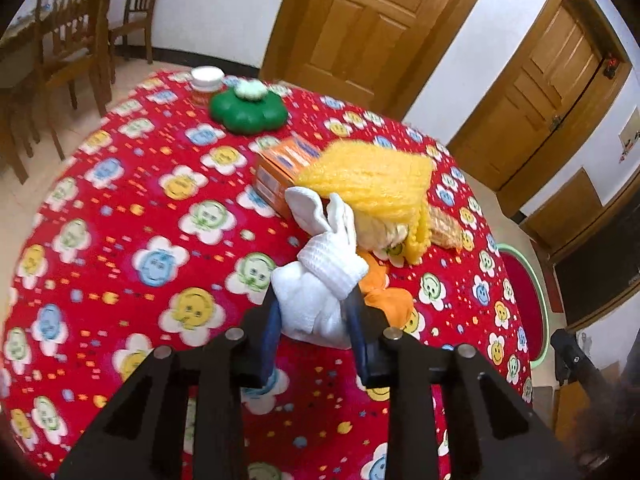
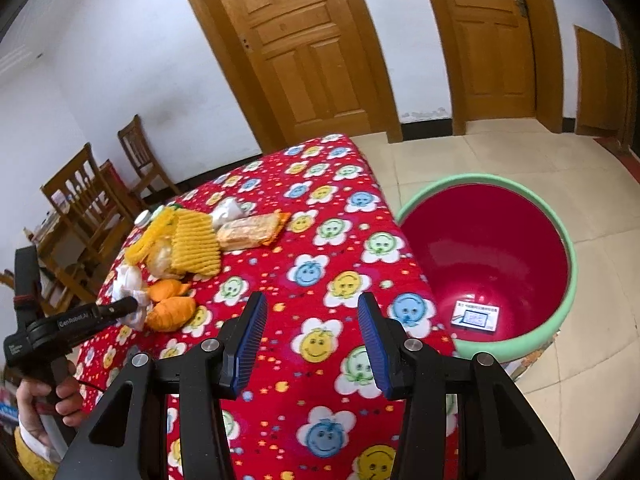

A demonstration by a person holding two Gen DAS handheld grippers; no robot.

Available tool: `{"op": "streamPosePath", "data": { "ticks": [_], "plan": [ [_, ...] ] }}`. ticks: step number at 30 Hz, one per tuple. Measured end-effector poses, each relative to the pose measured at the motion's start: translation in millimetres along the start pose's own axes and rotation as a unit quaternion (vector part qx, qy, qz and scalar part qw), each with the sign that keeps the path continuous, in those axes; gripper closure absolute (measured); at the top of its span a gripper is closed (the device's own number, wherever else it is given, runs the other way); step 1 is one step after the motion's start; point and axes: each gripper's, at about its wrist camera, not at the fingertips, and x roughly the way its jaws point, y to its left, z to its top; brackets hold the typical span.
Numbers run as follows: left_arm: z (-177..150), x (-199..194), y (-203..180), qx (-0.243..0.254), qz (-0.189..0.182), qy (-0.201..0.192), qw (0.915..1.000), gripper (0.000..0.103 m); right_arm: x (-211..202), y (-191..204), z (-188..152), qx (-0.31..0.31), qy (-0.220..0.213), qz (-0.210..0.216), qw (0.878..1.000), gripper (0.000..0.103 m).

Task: Collect trash
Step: 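Grasp the white cloth with the left tool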

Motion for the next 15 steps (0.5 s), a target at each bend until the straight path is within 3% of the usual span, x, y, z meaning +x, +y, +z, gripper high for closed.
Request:
{"op": "streamPosePath", "data": {
  "ticks": [15],
  "plan": [
    [14.9, -73.5, 52.0, 0.005, 0.105, -0.068, 0.9921, 0.072, 13.4, 72.2, 4.7, -0.062, 0.018, 0.062, 0.996, 0.055]
  ]
}}
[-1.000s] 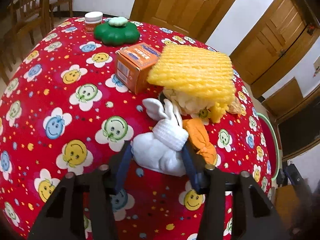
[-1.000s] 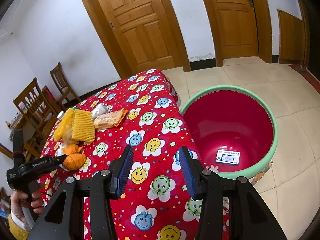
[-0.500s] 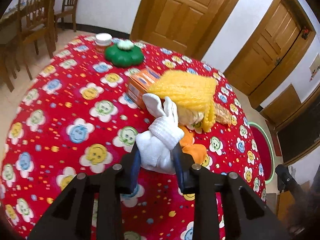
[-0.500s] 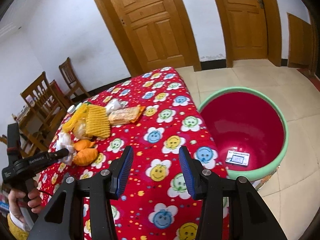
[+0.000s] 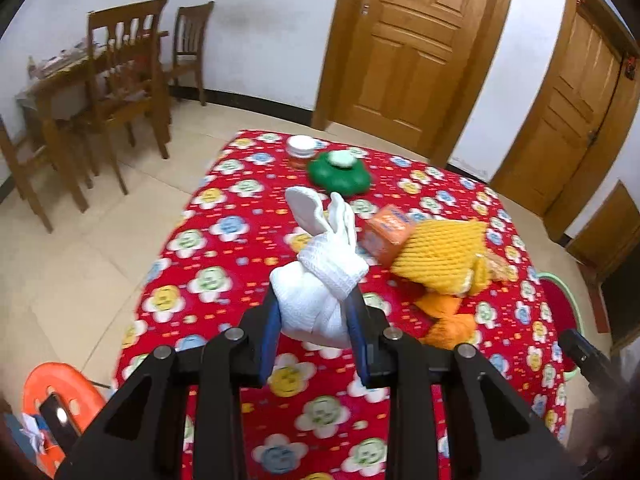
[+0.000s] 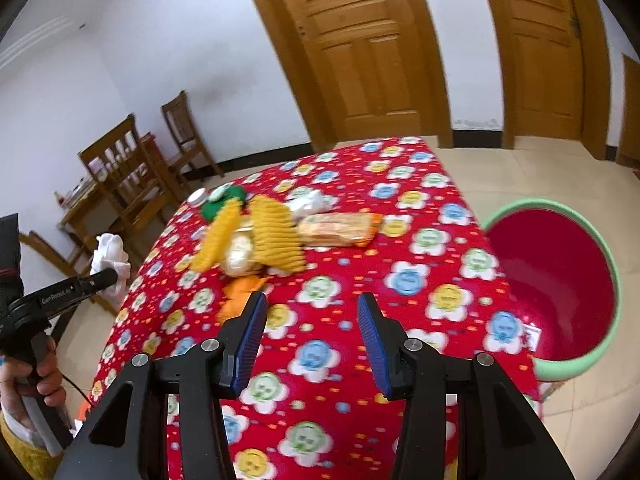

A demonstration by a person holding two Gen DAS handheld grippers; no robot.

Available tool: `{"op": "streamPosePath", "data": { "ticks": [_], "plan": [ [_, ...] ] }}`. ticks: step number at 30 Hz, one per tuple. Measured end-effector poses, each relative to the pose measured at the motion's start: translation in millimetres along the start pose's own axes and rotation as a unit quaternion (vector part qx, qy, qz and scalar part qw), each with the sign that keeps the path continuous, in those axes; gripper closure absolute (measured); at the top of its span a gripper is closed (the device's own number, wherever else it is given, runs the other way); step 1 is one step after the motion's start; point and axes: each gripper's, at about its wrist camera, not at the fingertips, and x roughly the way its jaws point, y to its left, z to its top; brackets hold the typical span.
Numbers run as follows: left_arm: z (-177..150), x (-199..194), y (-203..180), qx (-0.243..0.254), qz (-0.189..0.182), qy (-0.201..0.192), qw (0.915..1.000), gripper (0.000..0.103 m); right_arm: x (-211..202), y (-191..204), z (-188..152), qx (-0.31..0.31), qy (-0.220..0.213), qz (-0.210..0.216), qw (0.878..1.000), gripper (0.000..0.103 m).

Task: Collect trash
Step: 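Grasp the white cloth with the left tool, then grasp the orange knotted bag with the right tool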

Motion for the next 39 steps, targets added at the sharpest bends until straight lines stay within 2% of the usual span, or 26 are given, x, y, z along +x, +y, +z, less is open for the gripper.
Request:
{"op": "streamPosePath", "data": {
  "ticks": [4, 8, 15, 24, 30, 33, 34, 39],
  "plan": [
    [-11.0, 3.9, 15.2, -0.013, 0.013, 0.006, 0.9998, 0.072, 21.2, 19.7, -1.8, -0.011, 0.022, 0.013, 1.0, 0.055],
    [-24.1, 14.8, 29.2, -0.035, 0.006, 0.019, 0.9992, 0.072, 41.5, 34.0, -7.0, -0.018, 0.046, 0.017, 0.999, 0.055],
    [-37.2, 28.3, 32.0, -0.043, -0.008, 0.021, 0.9988, 0.072, 78.8, 47.2, -13.7, -0.022, 0.078, 0.018, 0.997, 0.055],
    [-39.1, 39.0, 29.3, -0.04, -0.021, 0.023, 0.9987, 0.072, 111.1, 52.0, -16.8, -0.014, 0.096, 0.017, 0.995, 0.055],
    [-41.6, 43.0, 24.7, -0.038, -0.028, 0.029, 0.9984, 0.072, 118.2, 57.3, -16.9, -0.017, 0.095, 0.021, 0.995, 0.055],
    [-42.2, 42.0, 19.8, -0.034, -0.035, 0.029, 0.9984, 0.072, 118.3, 60.8, -17.8, -0.022, 0.094, 0.036, 0.995, 0.072],
    [-42.5, 41.0, 18.0, -0.032, -0.037, 0.028, 0.9984, 0.072, 117.3, 61.9, -17.8, -0.024, 0.093, 0.039, 0.995, 0.074],
    [-43.7, 34.1, 6.2, -0.023, -0.052, 0.027, 0.998, 0.072, 100.6, 65.7, -20.5, -0.041, 0.081, 0.047, 0.995, 0.079]
  ]
}}
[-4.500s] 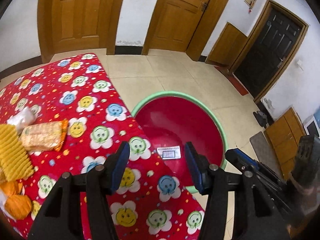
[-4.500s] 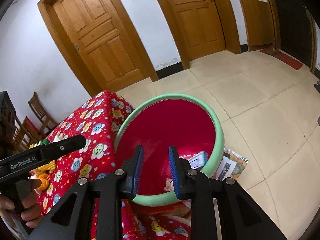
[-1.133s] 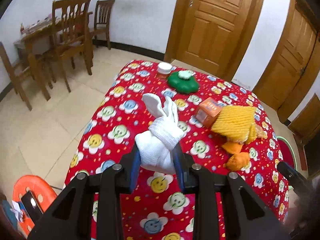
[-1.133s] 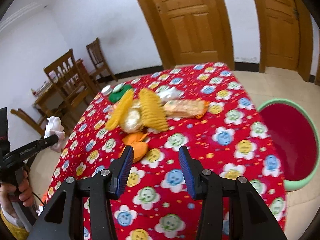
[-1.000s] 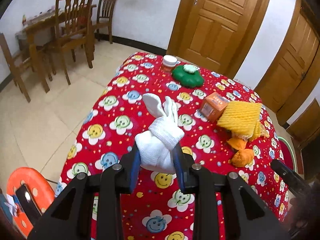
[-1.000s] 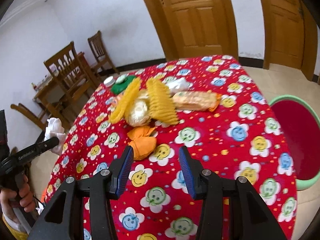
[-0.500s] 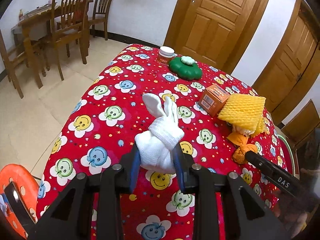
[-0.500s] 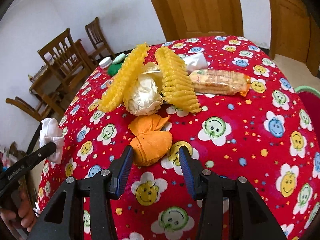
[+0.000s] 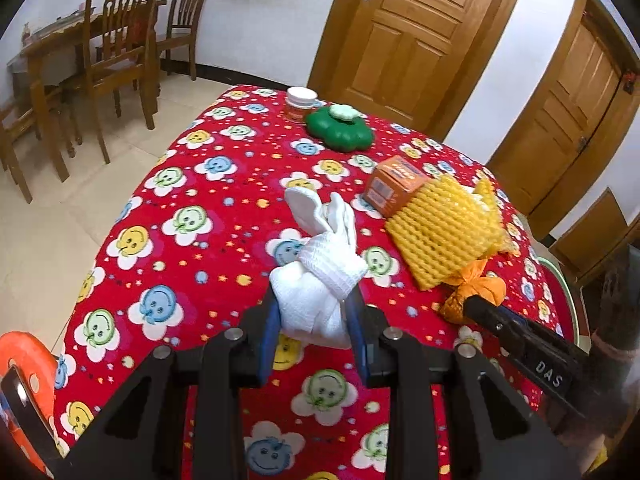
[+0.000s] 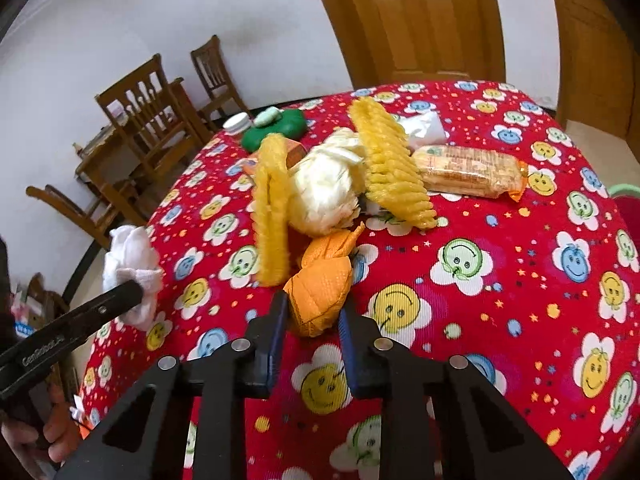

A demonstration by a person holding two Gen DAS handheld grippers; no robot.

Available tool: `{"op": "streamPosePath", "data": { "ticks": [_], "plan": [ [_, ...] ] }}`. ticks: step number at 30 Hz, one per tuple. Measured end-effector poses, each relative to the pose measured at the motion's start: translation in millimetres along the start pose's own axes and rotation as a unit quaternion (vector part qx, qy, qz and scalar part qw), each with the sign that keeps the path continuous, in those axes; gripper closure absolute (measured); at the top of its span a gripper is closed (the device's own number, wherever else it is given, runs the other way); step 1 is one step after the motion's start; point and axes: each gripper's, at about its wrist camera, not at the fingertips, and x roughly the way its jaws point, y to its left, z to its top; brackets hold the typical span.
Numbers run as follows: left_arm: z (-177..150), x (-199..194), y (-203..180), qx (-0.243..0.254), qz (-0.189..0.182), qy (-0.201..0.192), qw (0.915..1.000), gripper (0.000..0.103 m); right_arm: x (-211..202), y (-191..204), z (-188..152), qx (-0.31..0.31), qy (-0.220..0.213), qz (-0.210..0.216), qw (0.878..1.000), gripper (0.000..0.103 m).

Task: Collect trash
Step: 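Grasp the orange knotted bag with the right tool, then carry the white cloth and orange bag over the bin and release both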

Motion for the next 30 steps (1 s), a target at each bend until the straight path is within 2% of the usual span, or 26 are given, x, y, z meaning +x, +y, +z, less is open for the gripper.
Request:
{"op": "streamPosePath", "data": {
  "ticks": [5, 16, 22, 30],
  "plan": [
    [-0.2, -6.1, -15.5, 0.01, -0.019, 0.0, 0.9998, 0.072, -23.1, 0.7, -7.6, -0.007, -0.011, 0.005, 1.0, 0.079],
    [4.5, -23.6, -60.2, 0.048, -0.062, -0.005, 0.9969, 0.072, -84.7, -11.0, -13.8, 0.006, -0.071, -0.008, 0.997, 0.079],
    [9.5, -31.3, -97.4, 0.081, -0.092, -0.005, 0.9925, 0.072, -115.8, -29.5, -15.2, 0.023, -0.103, -0.029, 0.994, 0.079],
    [13.6, -28.9, -156.8, 0.129, -0.135, 0.003, 0.9825, 0.072, -155.4, -67.4, -14.1, 0.06, -0.145, -0.072, 0.985, 0.079]
  ]
}}
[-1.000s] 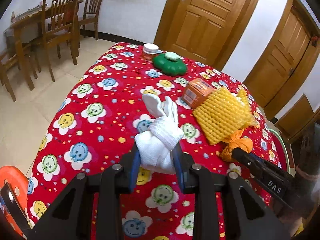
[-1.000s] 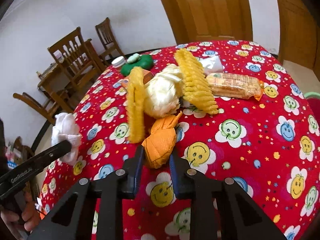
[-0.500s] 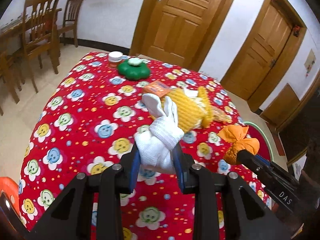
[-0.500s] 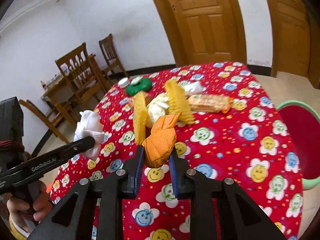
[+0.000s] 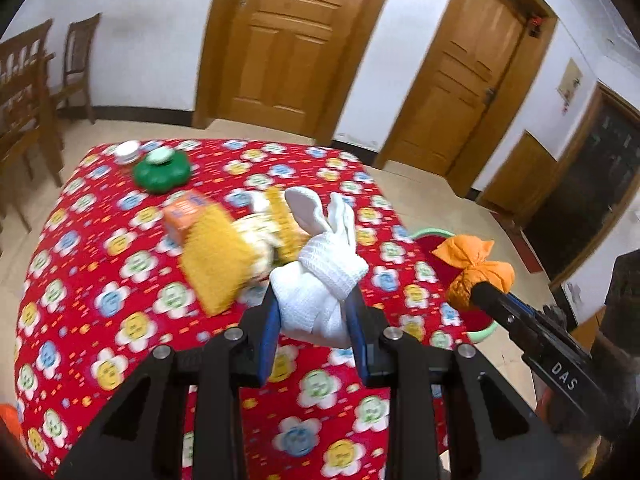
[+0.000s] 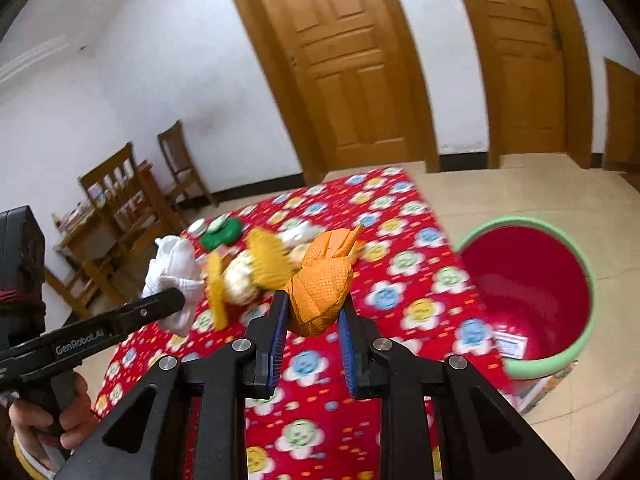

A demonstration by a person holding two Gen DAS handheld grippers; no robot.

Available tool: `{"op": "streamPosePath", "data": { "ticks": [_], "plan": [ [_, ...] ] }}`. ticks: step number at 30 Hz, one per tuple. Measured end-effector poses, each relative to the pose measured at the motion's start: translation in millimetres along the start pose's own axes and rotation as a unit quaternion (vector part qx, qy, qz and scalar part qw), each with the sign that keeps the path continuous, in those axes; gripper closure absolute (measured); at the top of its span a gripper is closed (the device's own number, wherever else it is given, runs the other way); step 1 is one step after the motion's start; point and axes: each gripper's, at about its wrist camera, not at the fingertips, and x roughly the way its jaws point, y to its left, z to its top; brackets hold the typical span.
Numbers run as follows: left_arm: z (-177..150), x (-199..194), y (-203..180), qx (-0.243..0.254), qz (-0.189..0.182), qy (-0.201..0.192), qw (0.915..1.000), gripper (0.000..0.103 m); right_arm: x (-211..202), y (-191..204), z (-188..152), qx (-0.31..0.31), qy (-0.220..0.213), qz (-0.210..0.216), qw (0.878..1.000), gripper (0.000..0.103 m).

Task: Collect trash
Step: 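Carry the white cloth and orange bag over the bin and release both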

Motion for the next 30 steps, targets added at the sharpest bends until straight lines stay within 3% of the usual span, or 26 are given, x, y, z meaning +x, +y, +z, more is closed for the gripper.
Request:
{"op": "streamPosePath", "data": {
  "ticks": [11, 17, 30],
  "plan": [
    [10.1, 54.3, -71.6, 0.058, -0.052, 0.032, 0.9965, 0.072, -19.3, -73.0, 8.4, 0.057, -0.034, -0.071, 0.995, 0.079],
    [7.6, 90.2, -103.9, 0.08, -0.072, 0.055, 0.9926, 0.072, -16.3, -108.6, 2.8, 0.073, -0.029, -0.106, 0.991, 0.078],
    [4.8, 154.1, -156.6, 0.124, -0.086, 0.094, 0.984, 0.072, 7.8, -165.1, -9.3, 0.115, 0.006, -0.139, 0.984, 0.075]
  ]
}}
